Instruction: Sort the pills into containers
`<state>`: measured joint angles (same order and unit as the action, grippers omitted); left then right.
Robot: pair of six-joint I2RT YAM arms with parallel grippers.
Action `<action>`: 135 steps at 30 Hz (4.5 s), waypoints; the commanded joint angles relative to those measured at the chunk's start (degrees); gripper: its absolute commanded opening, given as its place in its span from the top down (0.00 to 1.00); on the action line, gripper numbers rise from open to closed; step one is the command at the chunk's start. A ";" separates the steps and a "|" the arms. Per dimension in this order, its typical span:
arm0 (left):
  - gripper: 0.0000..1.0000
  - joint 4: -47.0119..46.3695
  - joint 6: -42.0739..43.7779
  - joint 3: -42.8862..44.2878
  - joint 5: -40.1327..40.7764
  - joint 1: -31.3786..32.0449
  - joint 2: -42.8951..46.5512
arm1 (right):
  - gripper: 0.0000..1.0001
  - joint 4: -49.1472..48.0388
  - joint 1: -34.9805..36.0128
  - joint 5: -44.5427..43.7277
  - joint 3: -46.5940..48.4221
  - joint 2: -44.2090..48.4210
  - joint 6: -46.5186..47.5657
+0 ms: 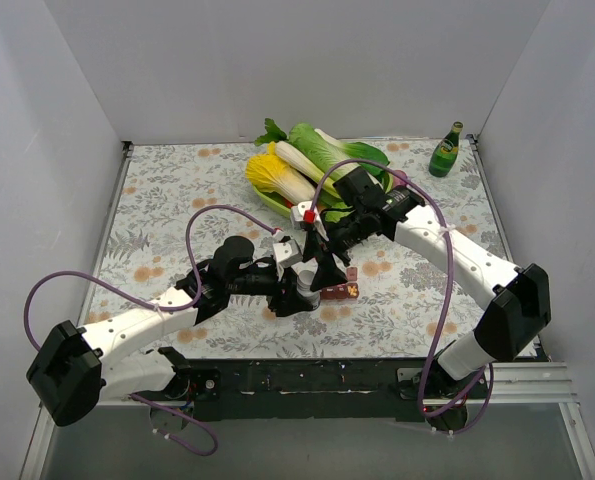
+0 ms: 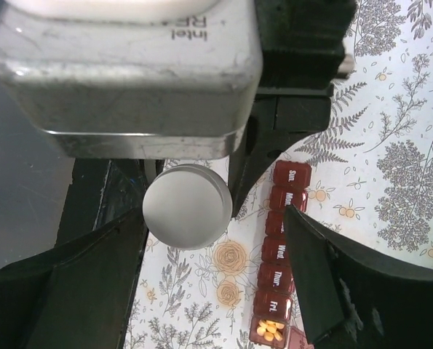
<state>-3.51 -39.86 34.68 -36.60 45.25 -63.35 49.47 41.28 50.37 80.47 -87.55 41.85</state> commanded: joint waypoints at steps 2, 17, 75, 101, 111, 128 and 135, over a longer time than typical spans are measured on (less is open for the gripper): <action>0.76 -1.41 0.48 1.80 -0.14 0.27 2.09 | 0.16 -0.78 -0.06 2.36 -0.04 2.73 -0.27; 0.76 -1.24 0.39 2.24 -0.31 0.27 1.39 | 0.32 -1.31 0.03 2.10 -0.31 2.65 -0.80; 0.76 2.10 2.59 3.91 -0.49 0.27 -0.98 | 0.58 0.01 0.56 -0.09 1.71 -0.25 -5.11; 0.76 5.00 4.44 4.96 0.30 0.27 -1.16 | 0.27 1.42 0.91 -0.27 3.73 0.01 -5.11; 0.76 5.00 4.17 4.61 0.12 0.27 0.25 | 0.13 0.98 -0.76 4.21 2.16 1.33 -4.49; 0.77 3.77 3.12 3.65 1.44 0.27 1.21 | 0.18 1.50 -0.85 4.65 1.36 1.42 -4.49; 0.78 2.01 2.85 3.20 2.50 0.27 1.13 | 0.20 1.59 -0.85 4.74 1.45 1.77 -4.49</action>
<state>0.78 -36.99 37.54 -34.92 45.23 -64.18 50.61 40.49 53.19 81.82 -87.99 36.91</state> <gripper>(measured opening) 0.520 0.805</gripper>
